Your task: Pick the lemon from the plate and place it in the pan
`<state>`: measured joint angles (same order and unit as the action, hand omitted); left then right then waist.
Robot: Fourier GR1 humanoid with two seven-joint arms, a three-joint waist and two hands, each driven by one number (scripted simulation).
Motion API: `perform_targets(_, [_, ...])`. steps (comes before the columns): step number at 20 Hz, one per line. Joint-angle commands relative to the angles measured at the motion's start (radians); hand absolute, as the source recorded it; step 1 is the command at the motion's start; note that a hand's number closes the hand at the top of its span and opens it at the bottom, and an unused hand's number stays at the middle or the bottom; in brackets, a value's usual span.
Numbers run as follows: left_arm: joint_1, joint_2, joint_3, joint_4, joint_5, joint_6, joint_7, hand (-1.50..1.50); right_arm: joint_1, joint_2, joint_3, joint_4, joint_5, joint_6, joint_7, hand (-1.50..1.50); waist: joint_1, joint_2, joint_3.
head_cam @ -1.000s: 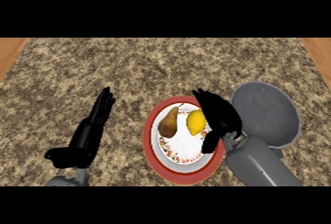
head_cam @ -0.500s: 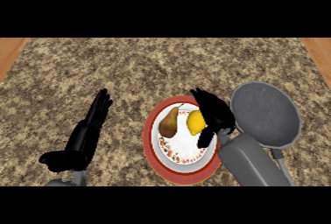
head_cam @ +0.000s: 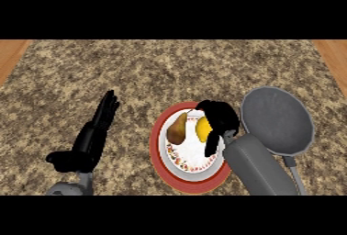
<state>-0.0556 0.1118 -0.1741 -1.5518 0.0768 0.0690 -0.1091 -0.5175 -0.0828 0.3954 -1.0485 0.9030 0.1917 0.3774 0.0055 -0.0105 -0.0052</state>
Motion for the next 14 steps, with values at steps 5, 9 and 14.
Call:
perform_targets(5, [-0.053, -0.005, 0.025, -0.011, 0.001, -0.014, 0.055, 0.00, -0.041, -0.002, -0.009, 0.164, 0.081, -0.044, -0.108, 1.50, 0.000, 0.013, 0.005])
perform_targets(9, [-0.031, -0.022, 0.041, 0.064, -0.024, -0.015, -0.051, 0.00, -0.030, 0.027, -0.014, 0.146, 0.150, -0.145, -0.102, 1.50, -0.003, 0.011, 0.005])
perform_targets(14, [0.048, -0.042, -0.023, -0.049, -0.061, 0.015, 0.006, 0.00, 0.086, 0.079, 0.012, -0.084, 0.165, -0.204, 0.089, 1.50, -0.009, 0.007, 0.005])
